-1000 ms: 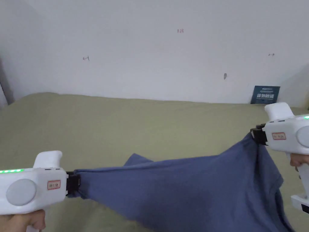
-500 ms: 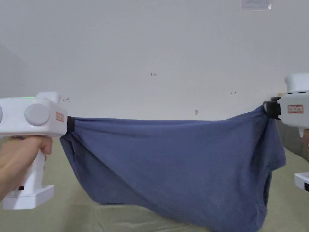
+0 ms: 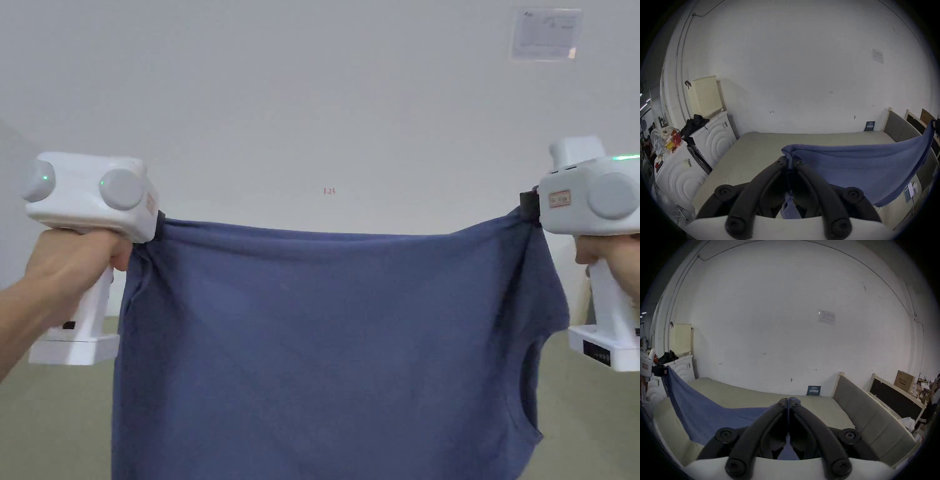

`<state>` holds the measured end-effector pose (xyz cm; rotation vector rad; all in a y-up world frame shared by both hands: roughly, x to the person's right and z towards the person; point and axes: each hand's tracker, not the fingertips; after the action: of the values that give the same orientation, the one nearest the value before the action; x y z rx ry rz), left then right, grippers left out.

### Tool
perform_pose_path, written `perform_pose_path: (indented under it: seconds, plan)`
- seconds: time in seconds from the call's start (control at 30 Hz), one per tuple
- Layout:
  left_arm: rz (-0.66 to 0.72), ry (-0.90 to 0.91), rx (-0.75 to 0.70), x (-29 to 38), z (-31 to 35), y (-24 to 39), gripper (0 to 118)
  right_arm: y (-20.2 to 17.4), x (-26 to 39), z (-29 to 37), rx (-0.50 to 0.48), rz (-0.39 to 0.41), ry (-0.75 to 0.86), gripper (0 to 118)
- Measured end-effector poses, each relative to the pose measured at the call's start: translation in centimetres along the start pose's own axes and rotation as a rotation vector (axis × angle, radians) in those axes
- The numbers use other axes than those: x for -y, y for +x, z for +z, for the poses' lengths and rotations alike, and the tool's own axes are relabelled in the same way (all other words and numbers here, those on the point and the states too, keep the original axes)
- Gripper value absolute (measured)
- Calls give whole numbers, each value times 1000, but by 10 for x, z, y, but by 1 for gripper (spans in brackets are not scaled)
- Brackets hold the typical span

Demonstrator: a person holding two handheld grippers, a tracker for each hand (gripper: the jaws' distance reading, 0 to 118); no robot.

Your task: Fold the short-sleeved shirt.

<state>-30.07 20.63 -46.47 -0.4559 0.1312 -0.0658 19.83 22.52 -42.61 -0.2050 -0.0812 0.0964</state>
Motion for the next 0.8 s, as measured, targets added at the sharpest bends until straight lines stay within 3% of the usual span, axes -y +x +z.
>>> perform_pose_path:
  seconds: [0.17,0.5,0.8]
  plan:
    - [-22,13,-16,-23,-30,14,7,2,-25,-52,6,-37,7,1]
    - [-61,48,-66,-78,-105,46,7,7,-72,-142,65,-23,42,1]
    - [-28,38,-69,-55,-175,56,7,-7,-57,-194,63,-17,34,1]
